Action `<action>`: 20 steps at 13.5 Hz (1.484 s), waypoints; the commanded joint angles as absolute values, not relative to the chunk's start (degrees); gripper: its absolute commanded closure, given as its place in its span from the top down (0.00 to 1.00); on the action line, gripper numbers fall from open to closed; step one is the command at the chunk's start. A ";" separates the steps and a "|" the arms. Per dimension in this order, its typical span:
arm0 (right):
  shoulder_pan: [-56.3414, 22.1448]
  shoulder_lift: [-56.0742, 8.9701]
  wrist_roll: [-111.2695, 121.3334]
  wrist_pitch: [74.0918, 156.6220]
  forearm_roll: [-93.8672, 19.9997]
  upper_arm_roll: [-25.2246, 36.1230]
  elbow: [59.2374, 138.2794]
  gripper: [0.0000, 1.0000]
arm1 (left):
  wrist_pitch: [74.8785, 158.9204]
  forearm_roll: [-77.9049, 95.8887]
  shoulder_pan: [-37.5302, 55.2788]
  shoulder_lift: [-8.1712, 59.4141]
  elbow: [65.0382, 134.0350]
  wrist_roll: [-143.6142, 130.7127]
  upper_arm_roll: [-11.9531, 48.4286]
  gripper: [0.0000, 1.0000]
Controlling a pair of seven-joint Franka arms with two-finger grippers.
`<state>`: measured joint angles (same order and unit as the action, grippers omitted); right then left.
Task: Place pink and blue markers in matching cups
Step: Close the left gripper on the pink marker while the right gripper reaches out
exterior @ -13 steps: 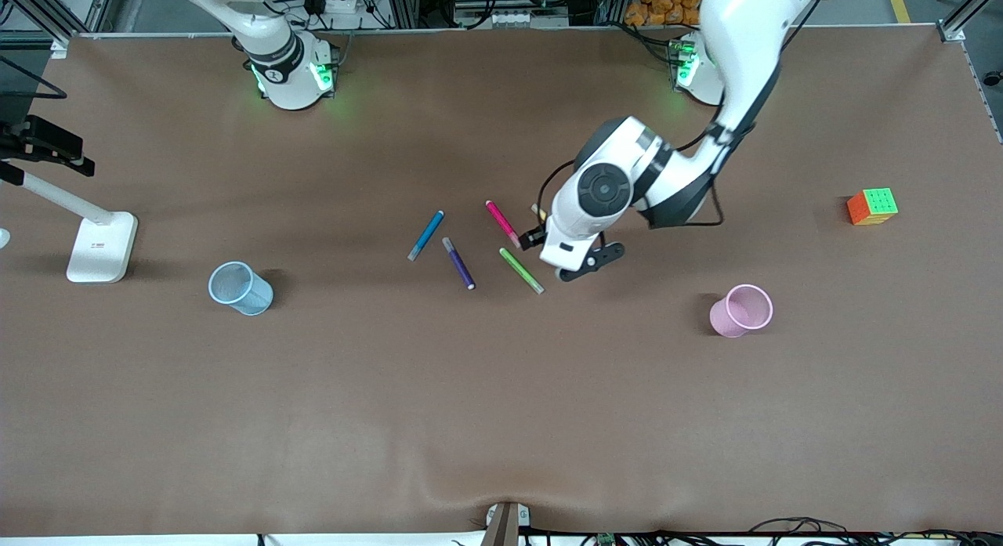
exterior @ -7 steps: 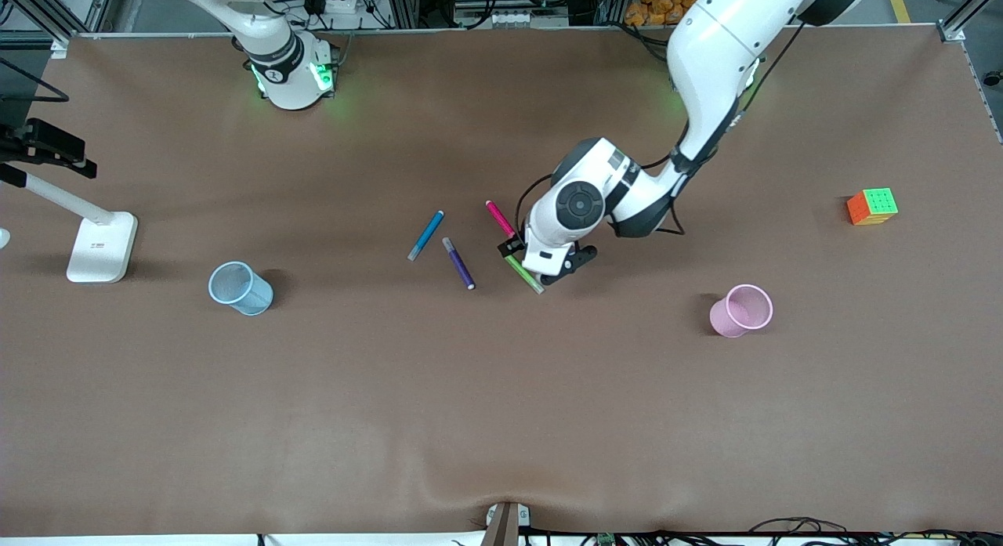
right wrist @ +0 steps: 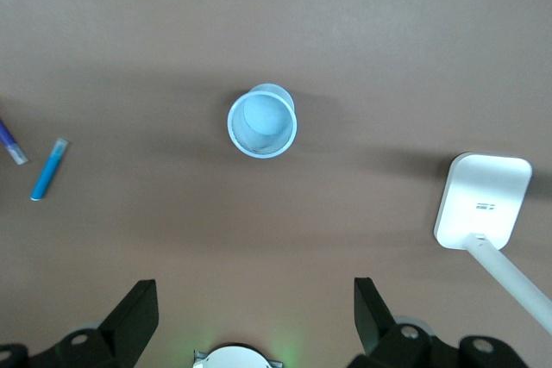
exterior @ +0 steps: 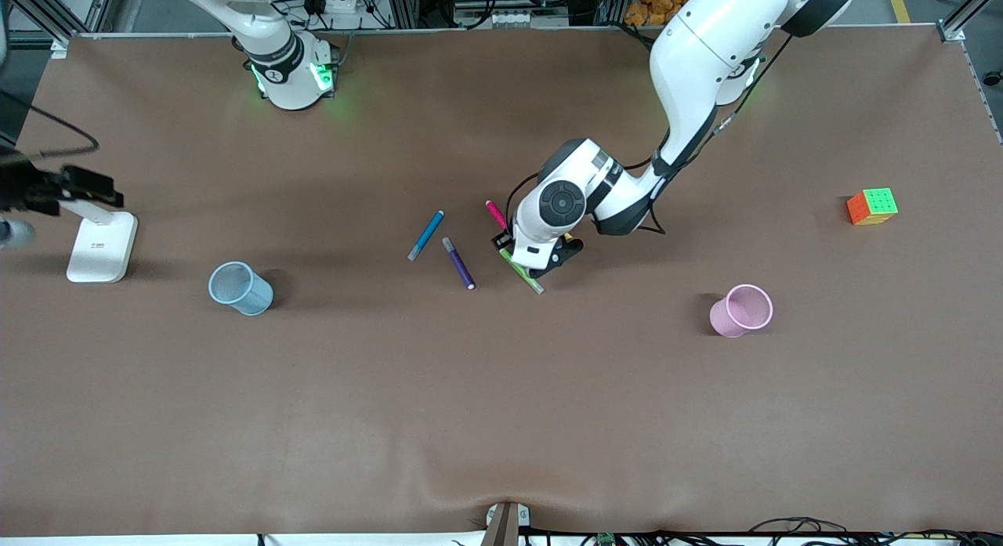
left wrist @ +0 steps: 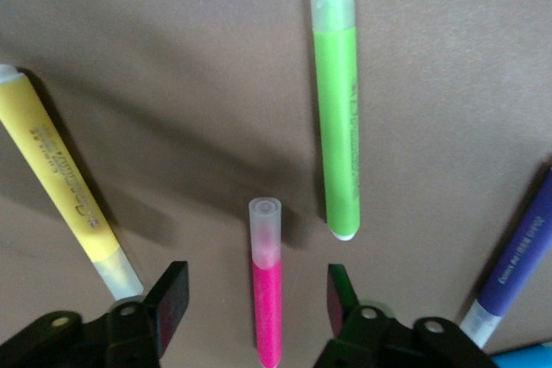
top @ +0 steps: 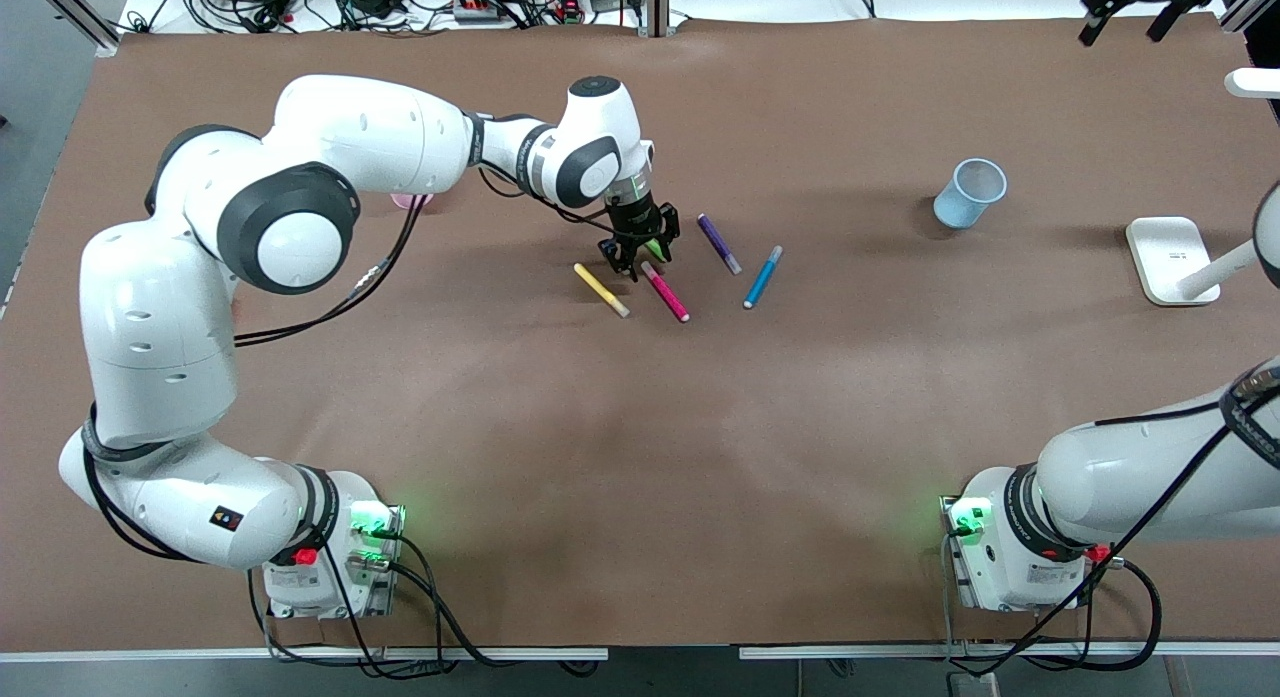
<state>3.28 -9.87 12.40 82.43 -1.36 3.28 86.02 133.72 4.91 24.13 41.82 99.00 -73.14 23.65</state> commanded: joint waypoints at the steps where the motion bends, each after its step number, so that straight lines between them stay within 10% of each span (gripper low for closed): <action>1: 4.92 -13.18 13.27 81.91 -1.05 2.72 83.67 1.00 | 134.65 5.71 24.87 43.06 98.26 -73.83 23.38 0.68; 11: 2.12 -12.74 -3.41 80.60 -2.37 2.28 83.58 1.00 | 135.44 5.45 25.05 44.21 97.91 -73.83 23.12 0.55; 16: 0.70 -12.66 -13.87 79.10 -5.71 2.20 84.29 1.00 | 135.35 5.54 24.96 43.86 97.91 -73.83 23.12 0.35; 20: 0.70 -12.57 -14.41 79.19 -7.38 2.28 85.25 1.00 | 135.26 5.45 24.79 43.60 97.91 -73.65 23.12 0.00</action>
<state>0.65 -13.31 -13.11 79.45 -6.04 2.13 84.10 134.96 4.92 24.29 43.67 98.47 -73.14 23.53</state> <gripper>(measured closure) 0.000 0.811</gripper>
